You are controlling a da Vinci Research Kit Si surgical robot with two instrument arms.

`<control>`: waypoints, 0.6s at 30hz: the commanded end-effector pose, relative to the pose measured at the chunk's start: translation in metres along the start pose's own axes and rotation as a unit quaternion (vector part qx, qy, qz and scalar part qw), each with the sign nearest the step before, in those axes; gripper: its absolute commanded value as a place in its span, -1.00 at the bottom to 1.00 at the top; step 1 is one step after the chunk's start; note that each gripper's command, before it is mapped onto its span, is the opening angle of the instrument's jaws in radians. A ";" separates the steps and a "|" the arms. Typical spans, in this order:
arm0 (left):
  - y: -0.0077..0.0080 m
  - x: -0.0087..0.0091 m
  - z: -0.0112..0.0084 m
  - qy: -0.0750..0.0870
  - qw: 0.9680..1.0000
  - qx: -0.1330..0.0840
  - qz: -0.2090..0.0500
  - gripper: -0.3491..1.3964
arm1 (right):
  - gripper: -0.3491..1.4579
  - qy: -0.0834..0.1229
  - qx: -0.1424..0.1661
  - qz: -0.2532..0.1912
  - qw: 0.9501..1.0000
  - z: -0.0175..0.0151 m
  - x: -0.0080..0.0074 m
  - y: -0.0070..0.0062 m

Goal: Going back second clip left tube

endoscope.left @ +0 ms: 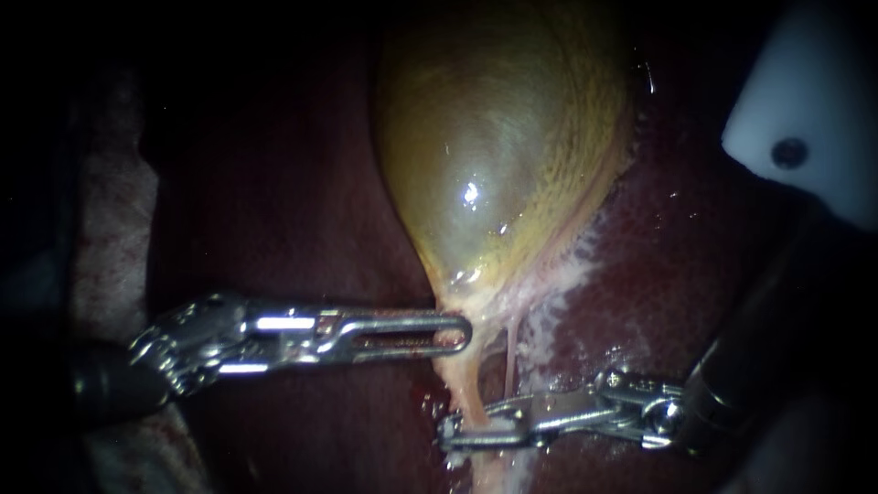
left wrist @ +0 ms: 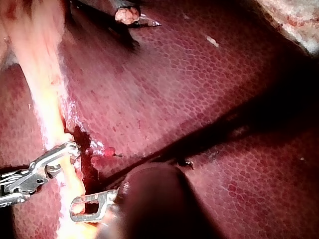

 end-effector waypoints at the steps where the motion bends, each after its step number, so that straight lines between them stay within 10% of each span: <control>1: 0.0000 0.0000 0.0000 0.000 1.000 0.000 0.000 -1.00 | -0.76 0.000 0.000 0.000 1.000 0.0000 0.0000 0.0000; 18: 0.0000 0.0000 0.0001 0.000 1.000 0.001 0.000 -1.00 | -0.51 0.000 0.000 0.000 1.000 0.0001 0.0000 0.0000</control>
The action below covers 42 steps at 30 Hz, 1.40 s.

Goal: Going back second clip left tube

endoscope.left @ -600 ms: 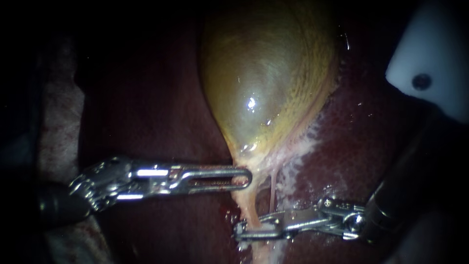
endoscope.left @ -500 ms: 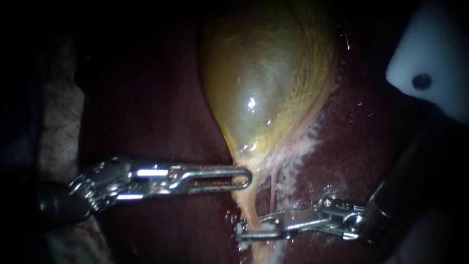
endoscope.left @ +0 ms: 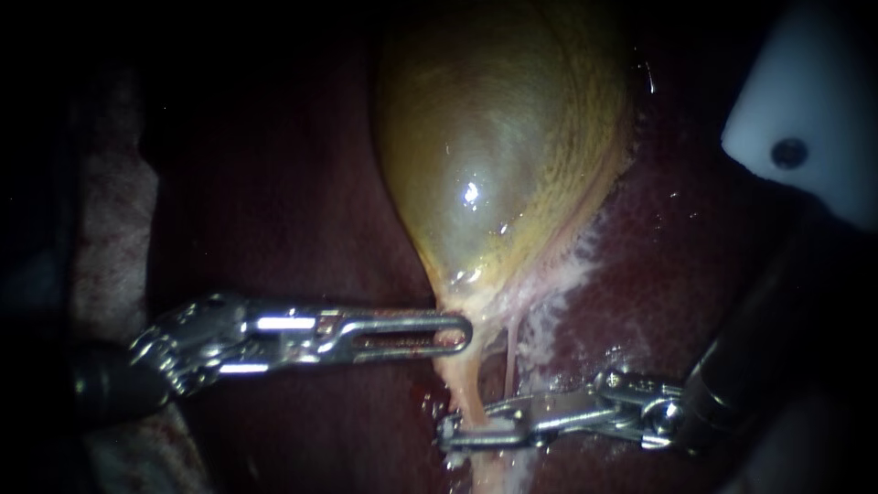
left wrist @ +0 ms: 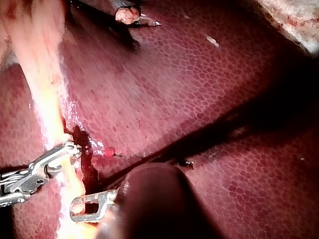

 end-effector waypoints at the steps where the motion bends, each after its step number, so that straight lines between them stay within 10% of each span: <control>1: 0.0000 0.0000 0.0000 0.000 1.000 0.000 0.000 -1.00 | -0.47 0.000 0.000 0.000 1.000 0.0000 0.0000 0.0000; 18: 0.0000 -0.0001 0.0000 0.000 1.000 0.000 0.000 -1.00 | -0.09 0.004 0.002 -0.021 1.000 0.0003 0.0001 -0.0002; 42: 0.0001 -0.0001 0.0002 0.001 1.000 0.001 0.000 -1.00 | -0.10 0.005 -0.003 -0.046 0.999 0.0024 0.0006 0.0005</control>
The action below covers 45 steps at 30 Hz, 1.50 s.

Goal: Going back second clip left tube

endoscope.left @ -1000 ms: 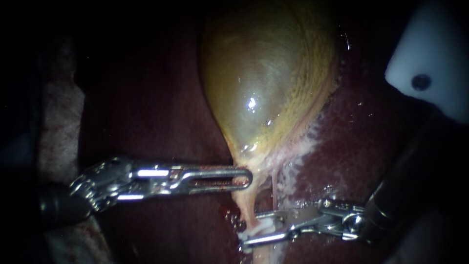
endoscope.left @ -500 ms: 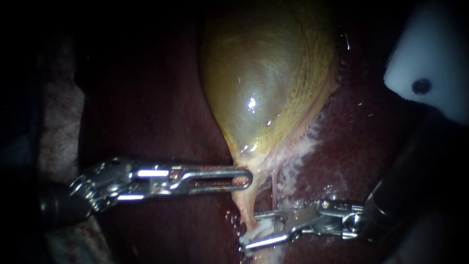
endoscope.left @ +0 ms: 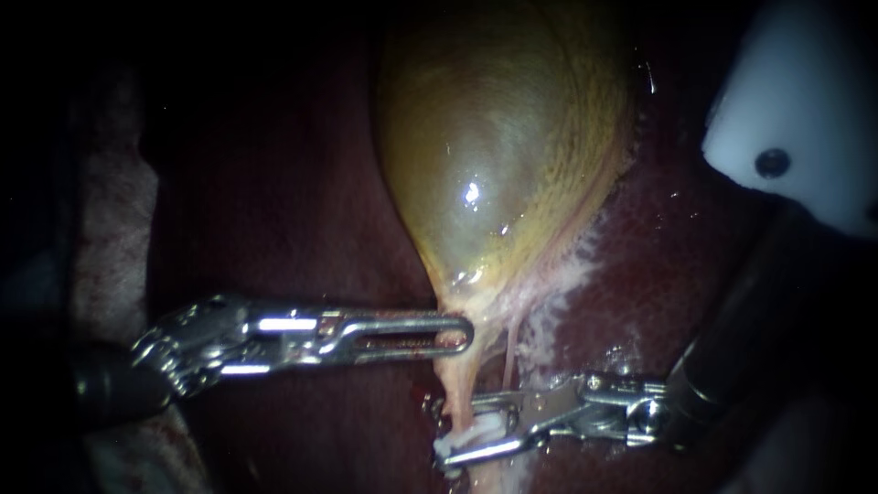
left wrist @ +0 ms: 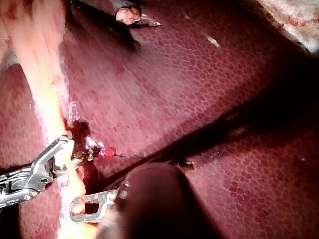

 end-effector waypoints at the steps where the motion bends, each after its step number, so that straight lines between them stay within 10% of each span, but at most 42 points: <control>1: 0.0000 0.0000 0.0000 0.000 1.000 0.000 0.000 -1.00 | -0.10 0.000 0.000 0.000 1.000 0.0000 0.0000 0.0000; 45: 0.0000 -0.0002 0.0002 0.001 1.000 0.001 0.000 -1.00 | -0.09 -0.003 0.005 -0.087 0.996 -0.0039 0.0025 -0.0007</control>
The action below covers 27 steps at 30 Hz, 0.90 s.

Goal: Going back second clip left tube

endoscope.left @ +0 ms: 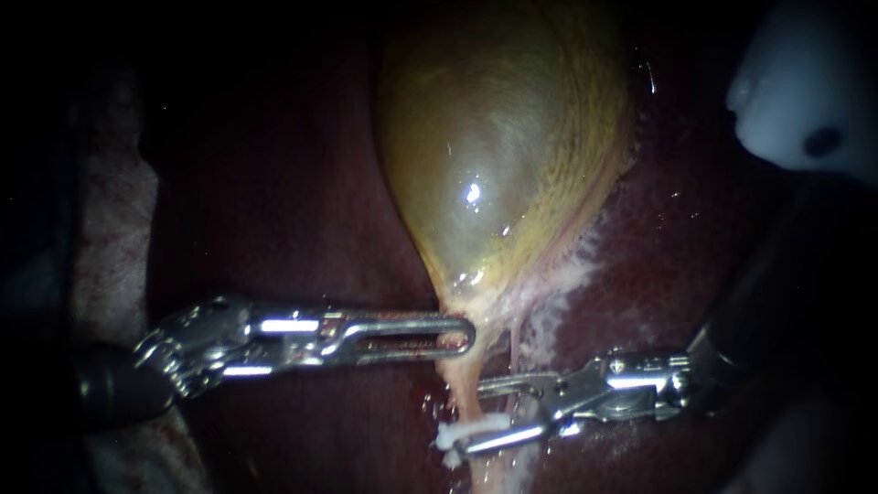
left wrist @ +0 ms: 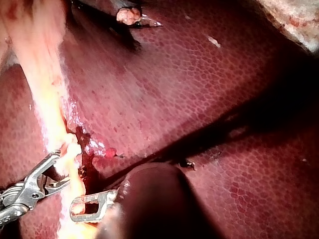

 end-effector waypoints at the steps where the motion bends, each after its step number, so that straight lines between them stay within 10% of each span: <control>1: 0.0000 0.0000 0.0000 0.000 1.000 0.000 0.000 -1.00 | -0.09 0.000 -0.001 -0.004 1.000 -0.0002 0.0001 0.0000; 27: 0.0000 -0.0001 0.0000 0.000 1.000 0.000 0.003 -1.00 | -0.09 -0.008 -0.022 -0.045 0.999 -0.0080 0.0017 -0.0031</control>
